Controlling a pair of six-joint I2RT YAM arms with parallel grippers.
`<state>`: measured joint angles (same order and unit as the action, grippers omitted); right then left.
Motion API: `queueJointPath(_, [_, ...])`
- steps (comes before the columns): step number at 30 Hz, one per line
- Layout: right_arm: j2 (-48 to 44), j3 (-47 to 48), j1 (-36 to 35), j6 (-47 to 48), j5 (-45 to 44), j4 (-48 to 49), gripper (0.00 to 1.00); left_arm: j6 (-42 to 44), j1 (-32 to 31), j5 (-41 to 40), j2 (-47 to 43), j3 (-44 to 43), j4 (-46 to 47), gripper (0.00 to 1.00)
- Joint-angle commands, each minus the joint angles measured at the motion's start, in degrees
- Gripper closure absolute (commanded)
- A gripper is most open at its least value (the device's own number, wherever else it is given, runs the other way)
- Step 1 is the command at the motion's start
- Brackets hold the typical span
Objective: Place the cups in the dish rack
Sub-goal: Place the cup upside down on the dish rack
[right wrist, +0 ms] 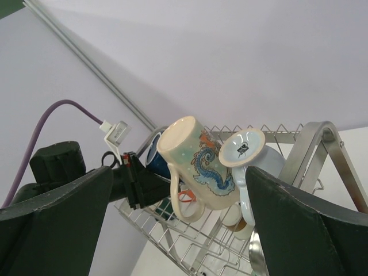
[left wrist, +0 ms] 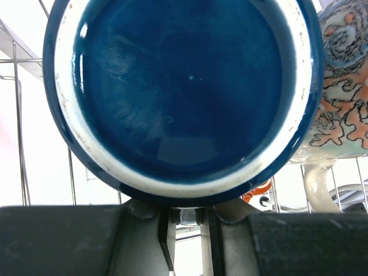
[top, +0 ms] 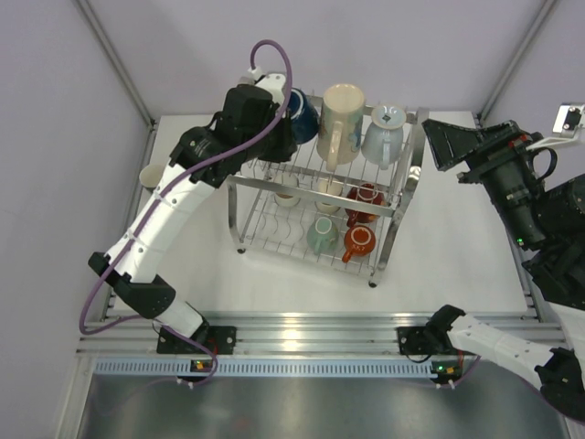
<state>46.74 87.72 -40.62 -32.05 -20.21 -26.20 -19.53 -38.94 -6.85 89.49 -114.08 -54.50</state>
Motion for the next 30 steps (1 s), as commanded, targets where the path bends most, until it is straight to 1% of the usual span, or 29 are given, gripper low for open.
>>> queueJointPath(1, [-0.3, 0.0, 0.1, 0.9, -1.0, 1.1, 0.01, 1.0, 0.0, 0.4, -3.1, -0.4, 4.8, 0.82])
queueJointPath(4, [-0.4, 0.0, 0.1, 1.0, -1.1, 1.0, 0.0, 0.8, 0.0, 0.9, -3.0, 0.0, 4.8, 0.79])
queueJointPath(11, [-0.2, 0.3, 0.1, 1.4, -1.3, 1.0, 0.01, 0.7, -0.1, 0.7, -3.3, 1.0, 4.8, 0.78])
queueJointPath(14, [-0.3, 0.3, 0.0, 1.5, -1.2, 1.0, 0.01, 0.5, 0.0, 0.7, -3.7, 1.2, 4.8, 0.74])
queueJointPath(18, [-0.2, 0.3, 0.0, 1.4, -1.2, 1.1, 0.01, 0.5, 0.0, 0.3, -4.2, 1.8, 4.8, 0.71])
queueJointPath(25, [-0.1, 0.4, 0.1, 1.2, -0.8, 1.3, 0.01, 0.9, 0.0, 1.0, -4.5, 2.3, 4.8, 0.7])
queueJointPath(30, [-0.4, -0.2, 0.0, 1.1, -0.8, 1.3, 0.01, 0.4, 0.0, 4.3, -4.9, 2.8, 4.8, 0.71])
